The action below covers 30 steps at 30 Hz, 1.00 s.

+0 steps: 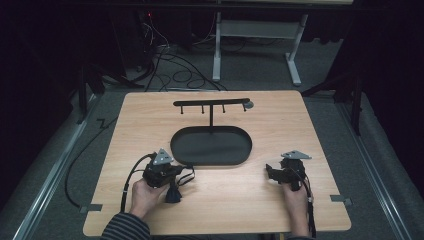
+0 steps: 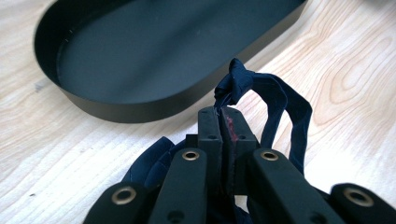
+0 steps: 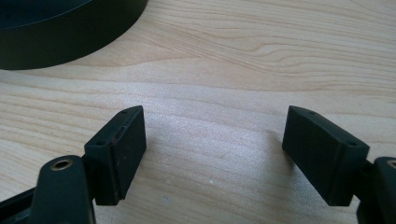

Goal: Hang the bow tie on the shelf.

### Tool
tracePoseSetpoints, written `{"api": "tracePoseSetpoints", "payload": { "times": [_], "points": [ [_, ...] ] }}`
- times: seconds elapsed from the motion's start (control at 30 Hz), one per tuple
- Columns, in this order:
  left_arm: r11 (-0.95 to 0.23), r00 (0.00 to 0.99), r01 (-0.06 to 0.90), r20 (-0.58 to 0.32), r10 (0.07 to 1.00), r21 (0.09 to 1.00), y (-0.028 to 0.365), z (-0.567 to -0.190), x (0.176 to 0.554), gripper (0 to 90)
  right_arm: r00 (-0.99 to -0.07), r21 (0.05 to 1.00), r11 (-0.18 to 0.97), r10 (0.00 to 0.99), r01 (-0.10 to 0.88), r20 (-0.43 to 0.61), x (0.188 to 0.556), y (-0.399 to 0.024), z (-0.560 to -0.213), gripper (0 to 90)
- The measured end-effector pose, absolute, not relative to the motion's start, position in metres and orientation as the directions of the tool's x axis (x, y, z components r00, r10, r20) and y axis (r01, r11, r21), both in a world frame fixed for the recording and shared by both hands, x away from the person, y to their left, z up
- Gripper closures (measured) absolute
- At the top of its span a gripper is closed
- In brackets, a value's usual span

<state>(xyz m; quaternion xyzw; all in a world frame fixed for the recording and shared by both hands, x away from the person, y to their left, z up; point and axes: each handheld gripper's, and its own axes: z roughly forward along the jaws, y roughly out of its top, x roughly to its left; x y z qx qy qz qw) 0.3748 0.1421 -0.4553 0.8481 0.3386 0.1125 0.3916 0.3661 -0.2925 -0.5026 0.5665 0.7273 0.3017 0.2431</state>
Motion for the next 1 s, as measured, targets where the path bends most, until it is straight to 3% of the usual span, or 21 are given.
{"api": "tracePoseSetpoints", "payload": {
  "times": [1.0],
  "points": [
    [-0.48,0.767,0.45,-0.05,0.64,0.753,0.14,-0.403,0.38,87.2,-0.242,0.714,0.178,0.97,0.677,-0.013,0.366,-0.293,-0.503,22.7]
  ]
}}
